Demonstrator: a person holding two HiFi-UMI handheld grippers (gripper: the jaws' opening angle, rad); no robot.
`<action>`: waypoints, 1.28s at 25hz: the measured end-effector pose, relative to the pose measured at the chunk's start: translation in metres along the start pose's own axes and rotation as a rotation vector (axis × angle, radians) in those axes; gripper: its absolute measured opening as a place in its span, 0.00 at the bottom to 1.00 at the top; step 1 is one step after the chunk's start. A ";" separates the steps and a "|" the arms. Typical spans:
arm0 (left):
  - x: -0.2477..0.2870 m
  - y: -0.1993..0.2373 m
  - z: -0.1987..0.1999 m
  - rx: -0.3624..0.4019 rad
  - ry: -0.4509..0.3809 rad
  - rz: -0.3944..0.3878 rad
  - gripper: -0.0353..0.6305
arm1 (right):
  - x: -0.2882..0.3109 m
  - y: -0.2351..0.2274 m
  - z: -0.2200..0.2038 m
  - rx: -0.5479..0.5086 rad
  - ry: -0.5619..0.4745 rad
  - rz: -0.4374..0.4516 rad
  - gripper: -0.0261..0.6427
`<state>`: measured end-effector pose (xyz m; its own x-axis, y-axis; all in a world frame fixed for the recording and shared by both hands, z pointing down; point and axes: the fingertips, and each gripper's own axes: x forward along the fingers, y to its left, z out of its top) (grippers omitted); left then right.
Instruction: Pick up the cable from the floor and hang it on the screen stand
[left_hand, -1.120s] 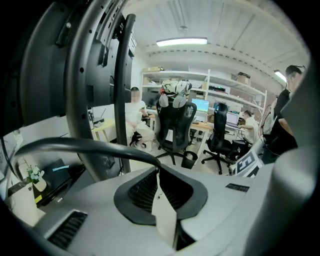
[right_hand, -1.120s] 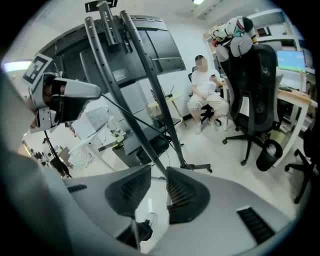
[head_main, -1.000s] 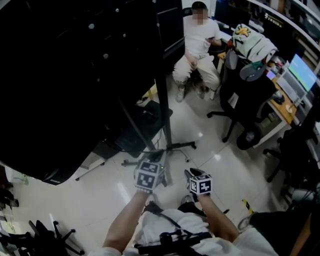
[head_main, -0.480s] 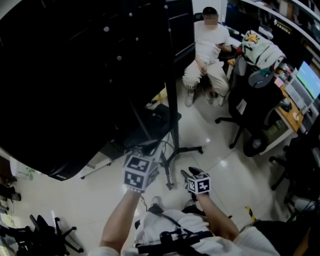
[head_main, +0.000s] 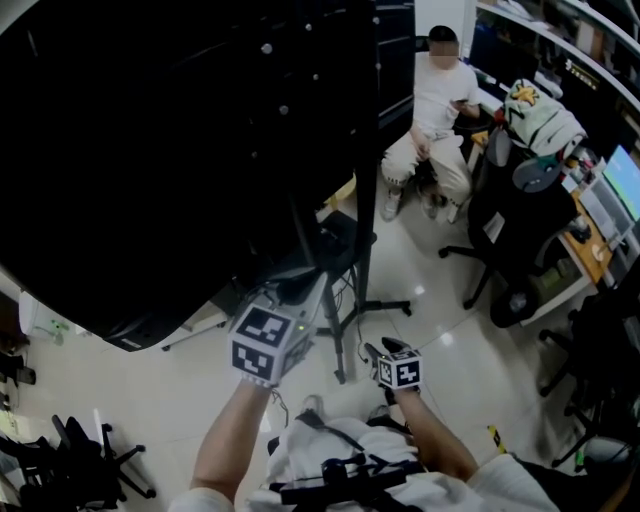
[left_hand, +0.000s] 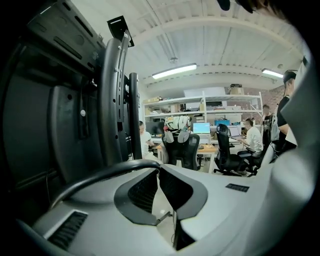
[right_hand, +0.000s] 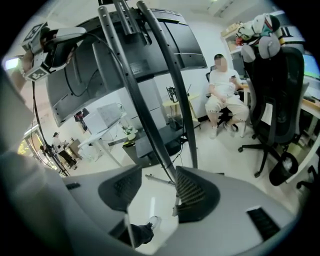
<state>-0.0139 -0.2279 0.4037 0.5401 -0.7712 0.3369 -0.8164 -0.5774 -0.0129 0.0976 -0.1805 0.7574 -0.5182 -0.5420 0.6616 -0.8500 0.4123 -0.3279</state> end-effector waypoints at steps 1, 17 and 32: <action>-0.001 0.001 0.003 0.002 -0.006 -0.005 0.08 | 0.001 -0.002 0.001 0.002 0.000 -0.007 0.40; -0.005 0.003 0.084 0.101 -0.103 -0.042 0.08 | 0.032 -0.003 0.032 -0.043 -0.004 -0.037 0.40; -0.038 0.001 0.132 0.150 -0.187 -0.051 0.08 | 0.053 0.031 0.027 -0.132 -0.011 0.011 0.40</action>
<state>-0.0078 -0.2343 0.2665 0.6199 -0.7679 0.1611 -0.7548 -0.6398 -0.1449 0.0409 -0.2158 0.7642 -0.5291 -0.5450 0.6504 -0.8247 0.5107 -0.2430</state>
